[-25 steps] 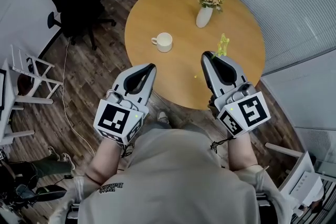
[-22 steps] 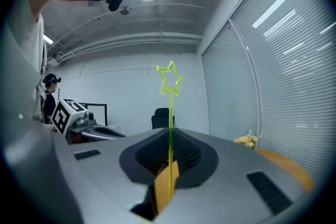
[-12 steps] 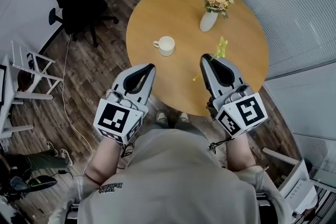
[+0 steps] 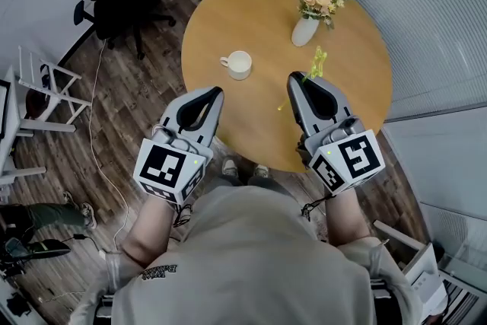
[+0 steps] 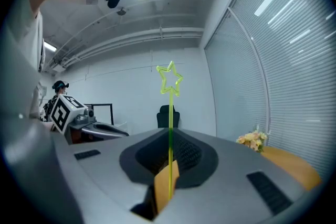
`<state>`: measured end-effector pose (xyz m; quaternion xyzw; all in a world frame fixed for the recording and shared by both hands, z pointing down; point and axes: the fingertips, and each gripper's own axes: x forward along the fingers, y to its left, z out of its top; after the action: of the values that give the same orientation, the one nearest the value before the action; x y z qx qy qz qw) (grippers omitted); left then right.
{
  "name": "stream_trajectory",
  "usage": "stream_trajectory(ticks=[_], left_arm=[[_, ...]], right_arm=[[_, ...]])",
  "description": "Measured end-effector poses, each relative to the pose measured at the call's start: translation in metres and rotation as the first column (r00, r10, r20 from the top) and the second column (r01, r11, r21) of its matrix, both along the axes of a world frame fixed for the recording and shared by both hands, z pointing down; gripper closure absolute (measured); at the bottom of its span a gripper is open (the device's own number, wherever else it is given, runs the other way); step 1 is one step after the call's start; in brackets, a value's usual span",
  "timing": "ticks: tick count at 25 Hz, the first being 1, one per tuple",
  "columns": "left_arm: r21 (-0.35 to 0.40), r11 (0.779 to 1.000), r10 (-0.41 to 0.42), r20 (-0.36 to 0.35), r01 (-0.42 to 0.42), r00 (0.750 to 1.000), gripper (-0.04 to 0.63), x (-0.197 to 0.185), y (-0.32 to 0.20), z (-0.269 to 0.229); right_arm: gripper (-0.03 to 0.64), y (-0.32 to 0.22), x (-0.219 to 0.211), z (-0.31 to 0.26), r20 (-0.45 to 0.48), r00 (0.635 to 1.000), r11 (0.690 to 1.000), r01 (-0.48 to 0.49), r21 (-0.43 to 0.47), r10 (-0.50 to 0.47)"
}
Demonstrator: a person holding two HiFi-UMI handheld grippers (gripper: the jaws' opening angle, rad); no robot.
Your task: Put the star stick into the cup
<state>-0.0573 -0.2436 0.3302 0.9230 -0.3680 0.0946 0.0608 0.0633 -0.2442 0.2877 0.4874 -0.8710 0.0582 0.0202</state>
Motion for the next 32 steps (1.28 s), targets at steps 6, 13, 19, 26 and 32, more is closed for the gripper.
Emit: stream_trajectory(ticks=[6, 13, 19, 26, 32], left_arm=[[0.028, 0.999, -0.032, -0.005, 0.032, 0.999, 0.572, 0.0, -0.017, -0.01], [0.044, 0.997, -0.07, 0.026, 0.069, 0.997, 0.572, 0.003, -0.052, 0.0], [0.045, 0.993, -0.114, 0.069, 0.111, 0.991, 0.572, -0.005, -0.085, 0.021], [-0.015, 0.992, -0.122, 0.073, 0.124, 0.99, 0.572, -0.006, -0.106, 0.058], [-0.073, 0.993, -0.09, 0.075, 0.096, 0.993, 0.572, -0.005, -0.121, 0.107]], right_arm=[[0.583, -0.023, 0.001, -0.008, -0.015, 1.0, 0.999, 0.013, 0.049, -0.013], [0.583, -0.063, -0.008, -0.011, -0.001, 0.998, 0.996, 0.055, 0.077, -0.055], [0.583, -0.095, -0.019, -0.007, 0.015, 0.996, 0.991, 0.089, 0.097, -0.091], [0.583, -0.137, -0.032, 0.033, 0.002, 0.996, 0.994, 0.086, 0.065, -0.086], [0.583, -0.162, -0.041, 0.081, 0.019, 0.998, 0.998, 0.063, 0.005, -0.063]])
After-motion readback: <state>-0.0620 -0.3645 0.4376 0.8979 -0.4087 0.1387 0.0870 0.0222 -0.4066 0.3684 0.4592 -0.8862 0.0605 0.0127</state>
